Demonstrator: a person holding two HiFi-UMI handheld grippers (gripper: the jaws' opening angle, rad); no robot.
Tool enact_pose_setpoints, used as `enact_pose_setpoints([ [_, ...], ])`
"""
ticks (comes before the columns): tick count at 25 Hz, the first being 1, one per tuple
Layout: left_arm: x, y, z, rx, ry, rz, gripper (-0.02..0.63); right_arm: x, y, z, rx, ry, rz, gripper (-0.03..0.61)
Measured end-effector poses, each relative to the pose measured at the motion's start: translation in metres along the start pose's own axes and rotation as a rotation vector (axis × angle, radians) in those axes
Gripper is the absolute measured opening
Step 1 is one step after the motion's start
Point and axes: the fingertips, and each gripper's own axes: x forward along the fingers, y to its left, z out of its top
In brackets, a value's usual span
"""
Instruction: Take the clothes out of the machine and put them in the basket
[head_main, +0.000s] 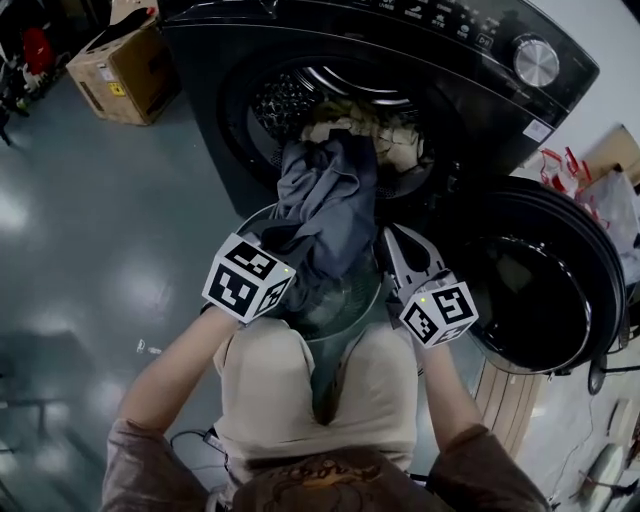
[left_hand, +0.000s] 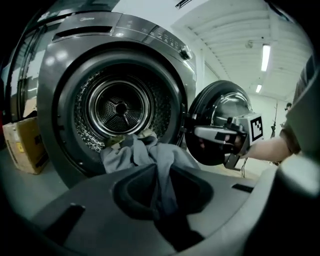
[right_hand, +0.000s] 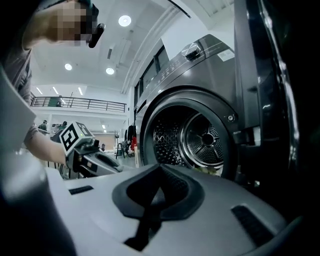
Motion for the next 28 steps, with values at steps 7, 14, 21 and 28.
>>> enact_pose_setpoints([
  [7,0.017,0.022,0.016,-0.033,-0.057,0.045,0.320,0.000,0.006,0.004,-0.004,-0.009,0.010,-0.003],
  [14,0.103,0.075,0.011,-0.059,0.006,0.094,0.440,-0.011,0.002,0.007,-0.016,-0.008,-0.016,-0.003],
  [21,0.162,0.128,0.005,-0.079,0.061,0.231,0.453,-0.019,-0.002,0.005,-0.024,0.006,-0.044,-0.003],
  [28,0.181,0.124,0.003,-0.048,0.100,0.236,0.361,-0.024,-0.007,0.008,-0.033,0.008,-0.062,-0.003],
])
